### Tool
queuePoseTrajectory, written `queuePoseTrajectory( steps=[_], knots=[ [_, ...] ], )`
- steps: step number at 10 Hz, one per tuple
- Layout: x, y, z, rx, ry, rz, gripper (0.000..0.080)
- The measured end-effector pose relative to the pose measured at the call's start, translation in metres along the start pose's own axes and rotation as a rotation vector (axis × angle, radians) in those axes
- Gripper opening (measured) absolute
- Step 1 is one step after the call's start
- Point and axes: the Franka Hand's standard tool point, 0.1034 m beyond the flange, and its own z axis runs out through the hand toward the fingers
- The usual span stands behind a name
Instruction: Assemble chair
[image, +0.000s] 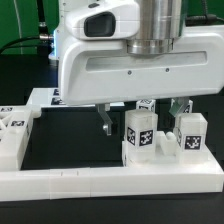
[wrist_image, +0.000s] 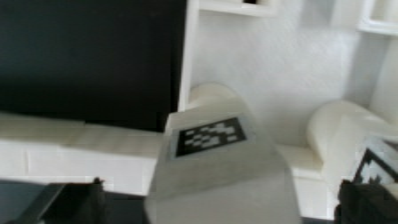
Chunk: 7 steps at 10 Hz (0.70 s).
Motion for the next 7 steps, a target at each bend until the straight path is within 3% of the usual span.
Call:
queuePoseTrajectory(
  steps=[4, 6, 7],
  knots=[
    [0.0006, 0.0006, -0.0005, 0.000, 0.001, -0.006, 0.0619],
    [0.0002, 0.0006, 0.0004, 0.000, 0.000, -0.005, 0.0288],
    [0.0002, 0.0006, 0.0006, 0.001, 0.000, 0.027, 0.0289]
  ],
)
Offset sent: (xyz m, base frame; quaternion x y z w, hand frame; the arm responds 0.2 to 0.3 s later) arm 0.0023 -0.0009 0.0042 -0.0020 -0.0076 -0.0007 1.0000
